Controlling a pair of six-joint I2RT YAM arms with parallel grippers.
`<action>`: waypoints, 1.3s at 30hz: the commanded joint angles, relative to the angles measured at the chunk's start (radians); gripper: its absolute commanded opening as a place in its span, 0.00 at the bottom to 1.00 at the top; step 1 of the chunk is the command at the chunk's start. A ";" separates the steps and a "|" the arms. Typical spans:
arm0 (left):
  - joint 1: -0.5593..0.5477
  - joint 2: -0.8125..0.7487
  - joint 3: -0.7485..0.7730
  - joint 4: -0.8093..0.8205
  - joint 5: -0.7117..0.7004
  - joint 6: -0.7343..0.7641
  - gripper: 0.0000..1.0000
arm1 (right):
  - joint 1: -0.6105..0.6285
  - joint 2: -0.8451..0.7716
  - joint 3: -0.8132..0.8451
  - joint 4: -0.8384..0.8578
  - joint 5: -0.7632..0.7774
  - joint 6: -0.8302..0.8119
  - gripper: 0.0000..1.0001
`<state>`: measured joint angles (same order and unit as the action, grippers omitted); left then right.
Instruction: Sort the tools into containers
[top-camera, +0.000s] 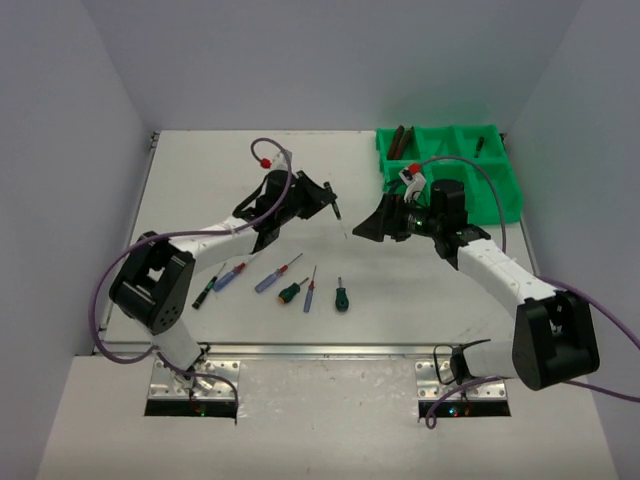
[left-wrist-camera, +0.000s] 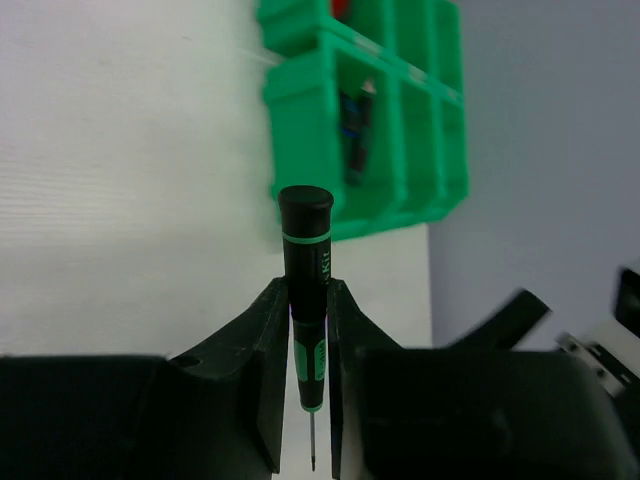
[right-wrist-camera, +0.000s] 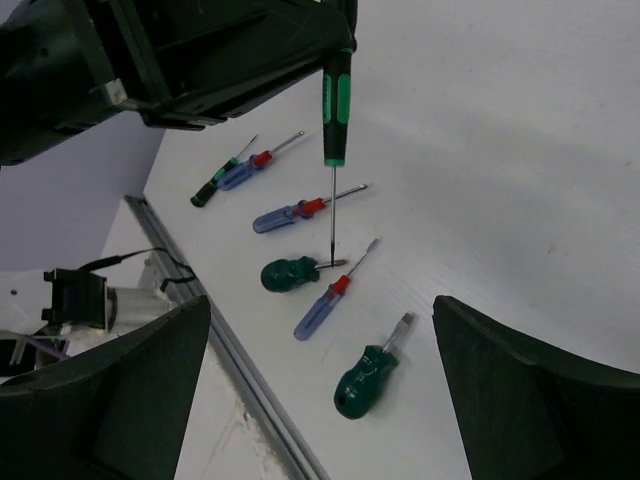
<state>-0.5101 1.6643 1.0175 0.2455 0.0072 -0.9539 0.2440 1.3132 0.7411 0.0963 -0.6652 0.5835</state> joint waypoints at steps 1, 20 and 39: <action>-0.062 -0.015 -0.002 0.290 0.183 0.050 0.00 | 0.032 0.028 0.037 0.110 -0.105 0.032 0.88; -0.086 0.003 -0.045 0.413 0.407 0.031 0.55 | 0.040 0.032 0.072 0.118 0.051 0.099 0.00; -0.019 -0.401 0.249 -0.867 -0.456 0.357 1.00 | -0.346 0.403 0.611 -0.481 0.798 -0.111 0.00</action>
<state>-0.5343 1.3511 1.2777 -0.3786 -0.3513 -0.7213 -0.0189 1.5789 1.1834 -0.2692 -0.0978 0.5338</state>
